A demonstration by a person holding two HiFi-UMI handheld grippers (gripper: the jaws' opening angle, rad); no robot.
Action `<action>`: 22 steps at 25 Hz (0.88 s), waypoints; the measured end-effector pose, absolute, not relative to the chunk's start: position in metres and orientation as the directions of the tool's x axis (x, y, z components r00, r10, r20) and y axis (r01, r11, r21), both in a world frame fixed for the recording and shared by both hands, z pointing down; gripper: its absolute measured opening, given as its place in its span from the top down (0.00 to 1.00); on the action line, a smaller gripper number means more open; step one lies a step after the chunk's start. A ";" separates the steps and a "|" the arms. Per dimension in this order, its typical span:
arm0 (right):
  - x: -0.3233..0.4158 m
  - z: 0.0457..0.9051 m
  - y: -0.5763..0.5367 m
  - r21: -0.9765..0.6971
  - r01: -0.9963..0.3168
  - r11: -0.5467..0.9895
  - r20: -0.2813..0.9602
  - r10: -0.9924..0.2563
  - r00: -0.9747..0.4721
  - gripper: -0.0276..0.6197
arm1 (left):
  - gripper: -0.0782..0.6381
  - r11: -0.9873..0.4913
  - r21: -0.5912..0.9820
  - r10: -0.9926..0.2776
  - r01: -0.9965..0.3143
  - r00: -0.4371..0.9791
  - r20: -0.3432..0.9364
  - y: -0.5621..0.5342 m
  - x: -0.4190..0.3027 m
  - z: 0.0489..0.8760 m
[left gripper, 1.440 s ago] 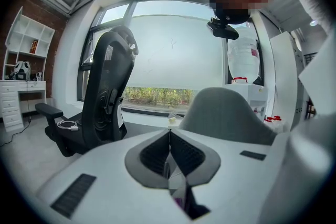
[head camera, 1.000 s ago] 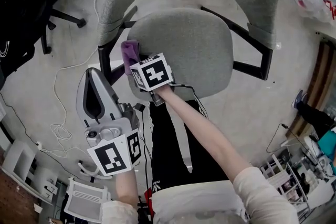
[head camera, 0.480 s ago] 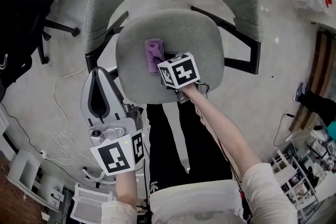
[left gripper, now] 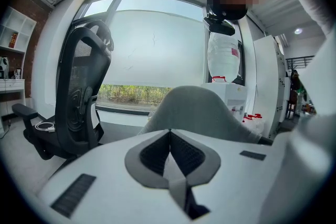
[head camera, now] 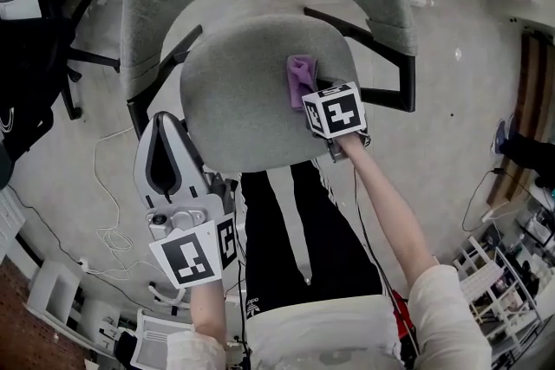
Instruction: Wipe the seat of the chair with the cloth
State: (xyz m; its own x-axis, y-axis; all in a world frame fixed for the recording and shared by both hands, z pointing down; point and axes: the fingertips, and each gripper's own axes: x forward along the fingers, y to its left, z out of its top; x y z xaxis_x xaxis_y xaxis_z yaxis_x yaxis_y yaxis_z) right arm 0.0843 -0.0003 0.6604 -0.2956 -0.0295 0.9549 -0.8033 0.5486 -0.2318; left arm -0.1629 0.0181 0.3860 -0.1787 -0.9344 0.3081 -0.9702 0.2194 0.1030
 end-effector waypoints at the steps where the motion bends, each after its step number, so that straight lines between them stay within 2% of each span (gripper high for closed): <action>1: 0.095 0.660 -0.004 -0.209 -0.815 0.541 0.961 -0.041 -0.274 0.82 | 0.87 0.216 0.102 -0.936 -0.971 -0.176 0.306 0.017 -0.161 0.385; 12: 0.168 0.650 -0.022 0.042 -0.878 0.477 0.991 -0.131 -0.024 0.82 | 0.87 0.177 0.105 -0.944 -0.979 -0.139 0.300 0.013 -0.142 0.382; 22: 0.180 0.650 -0.033 0.167 -0.875 0.456 0.978 -0.189 0.088 0.82 | 0.87 0.160 0.099 -0.943 -0.982 -0.123 0.308 0.009 -0.134 0.387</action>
State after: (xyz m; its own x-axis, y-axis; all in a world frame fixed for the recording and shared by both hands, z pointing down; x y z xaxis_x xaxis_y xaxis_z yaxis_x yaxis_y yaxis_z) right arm 0.1803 -0.0326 0.6504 0.0878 -0.1890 0.9780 -0.8745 0.4555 0.1665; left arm -0.1342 0.0090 0.3869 -0.1230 -0.9434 0.3080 -0.9821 0.1604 0.0990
